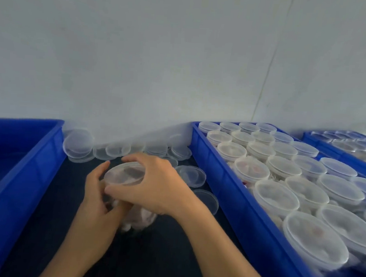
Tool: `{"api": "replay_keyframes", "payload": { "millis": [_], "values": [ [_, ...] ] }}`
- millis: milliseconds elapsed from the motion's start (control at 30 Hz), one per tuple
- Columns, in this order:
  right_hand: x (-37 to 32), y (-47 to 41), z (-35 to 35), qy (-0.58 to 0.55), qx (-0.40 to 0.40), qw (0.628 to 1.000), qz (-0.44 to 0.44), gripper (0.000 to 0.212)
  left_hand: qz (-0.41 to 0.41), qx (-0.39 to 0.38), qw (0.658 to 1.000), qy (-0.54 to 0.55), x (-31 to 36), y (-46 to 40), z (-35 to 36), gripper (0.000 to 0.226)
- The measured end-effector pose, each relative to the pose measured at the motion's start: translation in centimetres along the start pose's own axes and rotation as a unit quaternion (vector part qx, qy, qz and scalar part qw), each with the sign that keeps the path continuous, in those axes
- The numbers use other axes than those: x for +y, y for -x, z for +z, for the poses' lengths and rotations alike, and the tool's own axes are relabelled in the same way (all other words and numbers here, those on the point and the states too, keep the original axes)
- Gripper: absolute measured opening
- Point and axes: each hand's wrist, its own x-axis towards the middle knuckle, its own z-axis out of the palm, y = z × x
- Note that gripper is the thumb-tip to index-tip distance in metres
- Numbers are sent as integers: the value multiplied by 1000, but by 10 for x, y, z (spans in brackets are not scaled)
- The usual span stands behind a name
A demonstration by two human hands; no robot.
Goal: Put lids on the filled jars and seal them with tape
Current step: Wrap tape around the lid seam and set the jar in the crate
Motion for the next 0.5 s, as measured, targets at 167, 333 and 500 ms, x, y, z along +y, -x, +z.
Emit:
{"api": "replay_keyframes", "payload": {
  "millis": [167, 333, 500],
  "values": [
    [-11, -45, -44, 54, 63, 996, -14, 77, 10, 48, 998, -38, 25, -52, 28, 35],
    [-3, -100, -108, 106, 144, 984, -8, 74, 34, 22, 993, -111, 50, -134, 89, 27],
    [37, -146, -163, 137, 219, 966, 29, 75, 10, -52, 992, -118, 60, -207, 149, 55]
  ]
}}
